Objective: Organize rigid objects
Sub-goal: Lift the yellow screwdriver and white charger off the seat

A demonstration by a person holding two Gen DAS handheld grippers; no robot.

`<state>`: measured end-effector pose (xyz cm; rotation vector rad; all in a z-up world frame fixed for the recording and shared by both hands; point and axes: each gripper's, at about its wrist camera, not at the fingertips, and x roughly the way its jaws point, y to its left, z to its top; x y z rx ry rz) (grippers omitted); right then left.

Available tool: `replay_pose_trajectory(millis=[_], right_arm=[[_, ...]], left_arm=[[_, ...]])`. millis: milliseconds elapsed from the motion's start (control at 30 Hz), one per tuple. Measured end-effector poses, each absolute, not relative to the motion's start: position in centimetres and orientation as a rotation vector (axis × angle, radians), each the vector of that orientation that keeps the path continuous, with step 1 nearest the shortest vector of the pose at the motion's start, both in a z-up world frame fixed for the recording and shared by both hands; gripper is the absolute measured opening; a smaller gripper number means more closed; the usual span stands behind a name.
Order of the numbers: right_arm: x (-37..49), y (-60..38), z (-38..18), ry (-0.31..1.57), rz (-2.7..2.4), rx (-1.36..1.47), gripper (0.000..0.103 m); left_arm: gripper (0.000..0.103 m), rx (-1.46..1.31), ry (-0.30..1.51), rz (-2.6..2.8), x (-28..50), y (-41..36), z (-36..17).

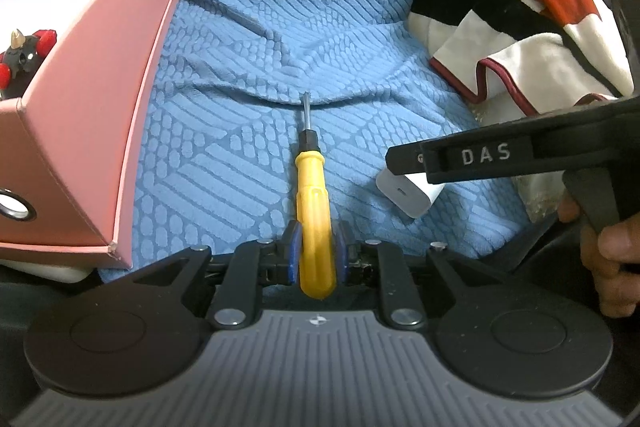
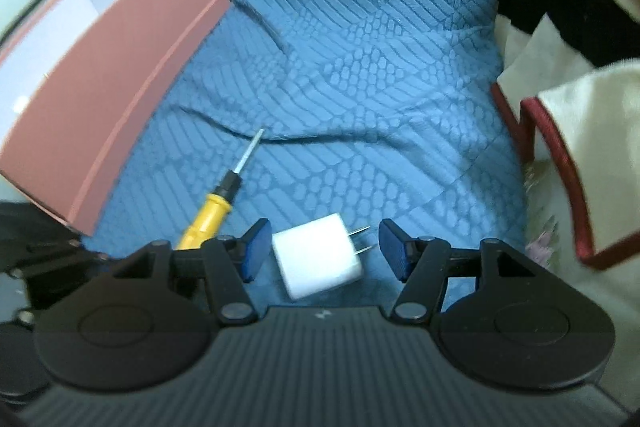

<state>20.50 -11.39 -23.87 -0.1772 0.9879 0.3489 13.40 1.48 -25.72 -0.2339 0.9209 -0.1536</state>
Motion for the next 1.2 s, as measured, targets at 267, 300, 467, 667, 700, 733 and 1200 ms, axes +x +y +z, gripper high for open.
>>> replay_pose_trajectory(millis=[267, 300, 467, 667, 700, 733, 1200], right_arm=[[20.2, -10.0, -24.3, 1.014, 0.438, -0.308, 0.057], [20.2, -9.9, -24.4, 1.018, 0.427, -0.315, 0.055], [20.1, -9.5, -24.8, 1.009, 0.388, -0.329, 0.047], [19.9, -10.3, -24.7, 0.967, 0.305, -0.234, 0.047], [19.8, -10.5, -24.6, 0.957, 0.288, -0.213, 0.047], [19.7, -10.7, -24.6, 0.951, 0.275, -0.192, 0.047], [20.1, -11.8, -25.1, 0.927, 0.218, -0.022, 0.047]], left_arm=[[0.022, -0.238, 0.915, -0.154, 13.8, 1.3, -25.6], [0.022, -0.239, 0.916, -0.153, 13.8, 1.3, -25.6], [0.022, -0.243, 0.914, -0.148, 13.7, 1.5, -25.6], [0.028, -0.228, 0.903, -0.135, 14.2, 1.5, -25.7], [0.03, -0.221, 0.897, -0.136, 14.3, 1.5, -25.7], [0.032, -0.211, 0.889, -0.136, 14.4, 1.4, -25.7], [0.033, -0.038, 0.84, -0.129, 15.9, -0.4, -26.7]])
